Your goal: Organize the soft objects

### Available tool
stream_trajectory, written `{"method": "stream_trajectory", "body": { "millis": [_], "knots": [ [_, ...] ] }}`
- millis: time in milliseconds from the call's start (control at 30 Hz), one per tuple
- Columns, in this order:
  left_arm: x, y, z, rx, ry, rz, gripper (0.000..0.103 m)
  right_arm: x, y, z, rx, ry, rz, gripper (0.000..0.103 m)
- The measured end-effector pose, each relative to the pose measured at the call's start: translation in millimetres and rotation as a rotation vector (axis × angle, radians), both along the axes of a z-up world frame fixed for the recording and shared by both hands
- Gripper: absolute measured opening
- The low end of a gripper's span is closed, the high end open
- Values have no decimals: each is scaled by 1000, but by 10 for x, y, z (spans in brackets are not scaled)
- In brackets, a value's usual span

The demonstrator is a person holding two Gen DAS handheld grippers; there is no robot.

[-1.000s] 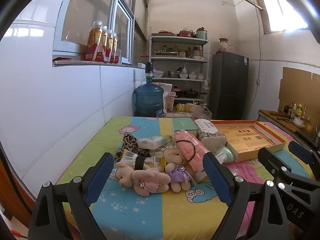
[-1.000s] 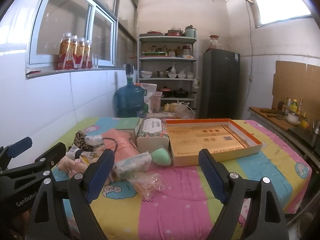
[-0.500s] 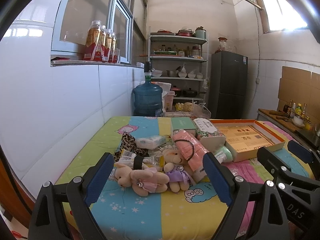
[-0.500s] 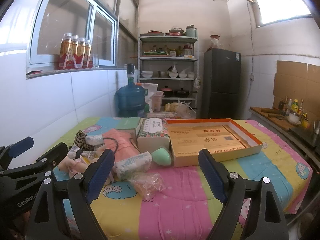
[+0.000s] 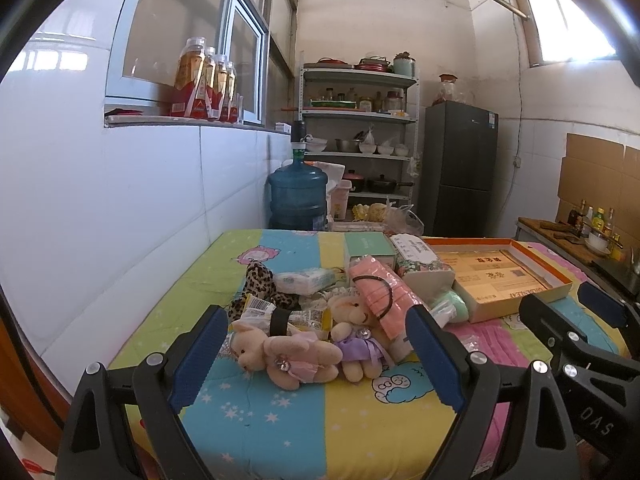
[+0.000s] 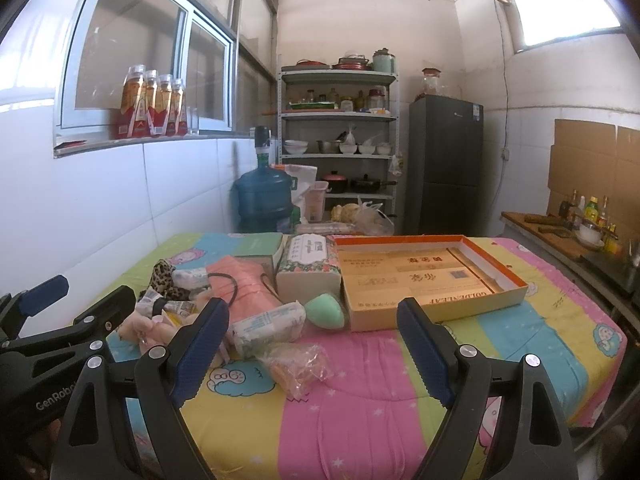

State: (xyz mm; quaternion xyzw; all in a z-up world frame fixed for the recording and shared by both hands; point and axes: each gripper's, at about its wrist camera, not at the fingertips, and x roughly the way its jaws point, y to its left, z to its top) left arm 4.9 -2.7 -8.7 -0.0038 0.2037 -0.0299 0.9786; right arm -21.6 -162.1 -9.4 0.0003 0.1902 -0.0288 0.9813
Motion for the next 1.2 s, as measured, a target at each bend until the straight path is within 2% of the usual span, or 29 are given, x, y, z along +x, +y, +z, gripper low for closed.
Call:
{"method": "stream_trajectory", "body": {
  "millis": [567, 900, 1200],
  "knots": [
    [62, 93, -114, 0, 12, 8, 91, 61, -21, -125, 17, 31, 25, 87],
    [208, 299, -465, -20, 59, -16, 91, 339, -32, -532, 68, 157, 105, 87],
    [425, 482, -674, -62, 115, 7, 91, 619, -112, -860, 55, 239, 87, 87]
  ]
}}
